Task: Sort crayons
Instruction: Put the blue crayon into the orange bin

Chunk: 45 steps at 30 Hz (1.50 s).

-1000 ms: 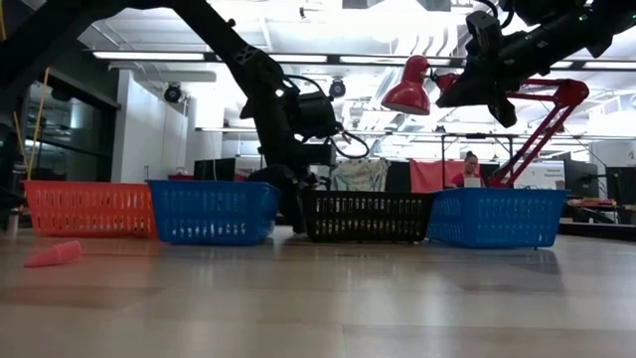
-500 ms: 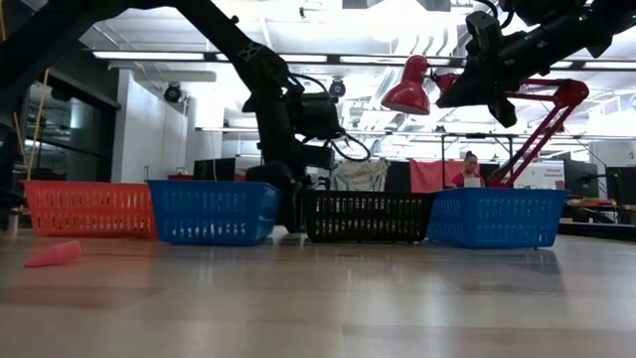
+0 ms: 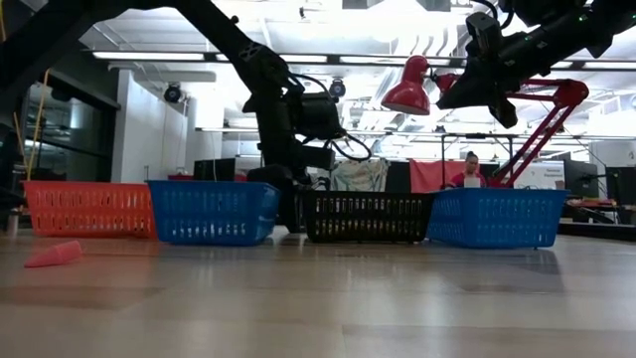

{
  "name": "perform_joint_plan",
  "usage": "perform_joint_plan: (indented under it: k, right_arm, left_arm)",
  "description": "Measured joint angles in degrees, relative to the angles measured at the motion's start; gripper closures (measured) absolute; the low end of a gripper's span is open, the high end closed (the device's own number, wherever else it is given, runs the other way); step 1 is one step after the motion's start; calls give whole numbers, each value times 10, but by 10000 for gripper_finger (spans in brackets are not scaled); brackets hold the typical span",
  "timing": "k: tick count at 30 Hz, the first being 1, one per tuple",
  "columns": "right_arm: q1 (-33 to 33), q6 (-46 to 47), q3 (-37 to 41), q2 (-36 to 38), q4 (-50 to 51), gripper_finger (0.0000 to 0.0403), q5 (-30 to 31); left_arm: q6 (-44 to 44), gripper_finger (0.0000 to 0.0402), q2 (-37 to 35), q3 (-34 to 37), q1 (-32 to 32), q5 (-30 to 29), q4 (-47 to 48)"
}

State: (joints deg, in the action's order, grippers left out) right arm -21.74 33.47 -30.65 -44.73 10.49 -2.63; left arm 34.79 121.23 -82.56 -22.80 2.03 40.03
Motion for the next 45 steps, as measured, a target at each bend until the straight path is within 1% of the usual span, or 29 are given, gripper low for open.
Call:
perform_joint_plan:
  k: [10,14,17,19,25,28,33,35,39,41,45]
  right_arm:
    - [0,1,0,0,0,402,7]
    - [0,0,0,0,0,402,7]
    - [0,0,0,0,1,402,7]
    - [0,0,0,0,2,402,7]
    - [0,-5,0,0,4,402,8]
    - [0,-9,0,0,5,402,11]
    - [0,-9,0,0,5,402,11]
    - [0,-9,0,0,5,402,11]
    - [0,-11,0,0,5,402,11]
    - [0,-13,0,0,5,402,11]
    - [0,-14,0,0,0,402,10]
  left_arm:
    - [-6,400,-1,-1,0,2,3]
    - [-14,401,-2,-17,-4,5,15]
    - [-20,401,-5,-33,-14,0,39]
    - [-25,401,-12,-39,-24,0,35]
    - [-52,401,-44,-41,-56,12,63]
    - [-91,401,-74,-41,-75,41,74]
    - [-162,401,-137,-28,-95,145,61]
    - [-184,401,-177,-6,-95,165,36]
    - [-243,401,-267,69,-80,170,-50]
    - [-284,401,-321,121,-69,174,-112]
    - [-376,401,-430,248,-35,173,-274]
